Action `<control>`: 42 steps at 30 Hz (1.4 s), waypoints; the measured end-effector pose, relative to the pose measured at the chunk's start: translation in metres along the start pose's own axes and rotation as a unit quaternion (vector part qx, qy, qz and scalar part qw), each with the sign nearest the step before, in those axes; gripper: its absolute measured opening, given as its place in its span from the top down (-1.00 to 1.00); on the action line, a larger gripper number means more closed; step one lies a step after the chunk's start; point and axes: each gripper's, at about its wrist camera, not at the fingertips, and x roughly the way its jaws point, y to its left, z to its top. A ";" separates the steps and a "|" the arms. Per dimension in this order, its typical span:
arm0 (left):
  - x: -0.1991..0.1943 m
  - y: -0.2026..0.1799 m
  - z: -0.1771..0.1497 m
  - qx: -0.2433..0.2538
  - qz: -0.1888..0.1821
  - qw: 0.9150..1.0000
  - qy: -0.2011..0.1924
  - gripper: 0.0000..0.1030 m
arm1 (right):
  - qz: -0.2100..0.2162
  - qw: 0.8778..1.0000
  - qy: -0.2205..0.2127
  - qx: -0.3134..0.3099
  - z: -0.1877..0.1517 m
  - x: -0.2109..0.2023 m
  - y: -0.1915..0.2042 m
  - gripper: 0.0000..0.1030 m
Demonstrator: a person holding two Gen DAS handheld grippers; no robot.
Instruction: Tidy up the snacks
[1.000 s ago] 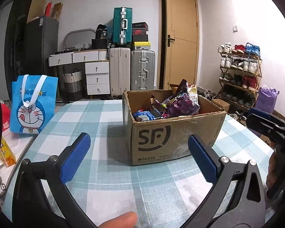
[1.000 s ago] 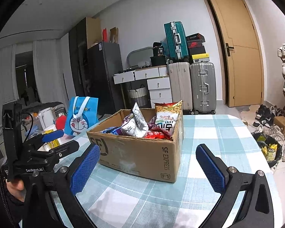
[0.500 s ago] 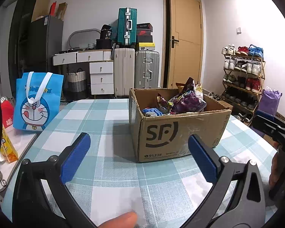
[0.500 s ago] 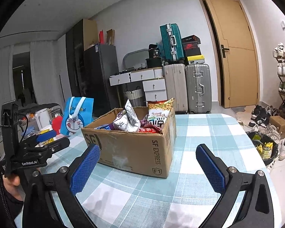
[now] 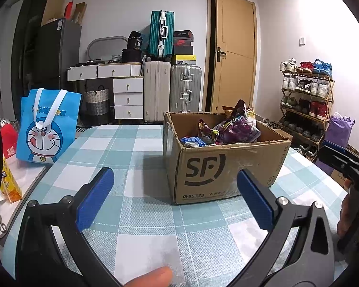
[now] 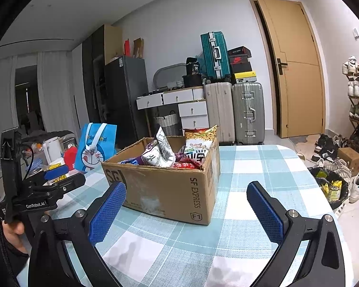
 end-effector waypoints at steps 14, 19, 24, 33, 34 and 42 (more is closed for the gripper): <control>0.000 0.001 0.000 0.000 -0.001 1.000 0.001 -0.99 | 0.003 1.000 0.000 -0.008 -0.001 -0.002 0.001 -0.99; 0.001 0.000 -0.001 0.000 -0.001 1.000 0.002 -0.99 | 0.002 1.000 0.001 -0.008 -0.001 -0.001 0.001 -0.99; 0.000 0.001 0.000 -0.002 -0.002 1.000 0.002 -0.99 | 0.003 1.000 0.001 -0.009 -0.001 -0.001 0.001 -0.99; 0.001 0.000 -0.001 -0.002 0.000 1.000 0.002 -0.99 | 0.002 1.000 0.000 -0.009 -0.001 -0.001 0.001 -0.99; 0.001 0.000 -0.001 -0.002 0.000 1.000 0.002 -0.99 | 0.002 1.000 0.001 -0.009 -0.001 -0.002 0.001 -0.99; 0.001 0.000 -0.001 -0.002 -0.001 1.000 0.002 -0.99 | 0.002 1.000 0.001 -0.014 -0.001 0.000 0.000 -0.99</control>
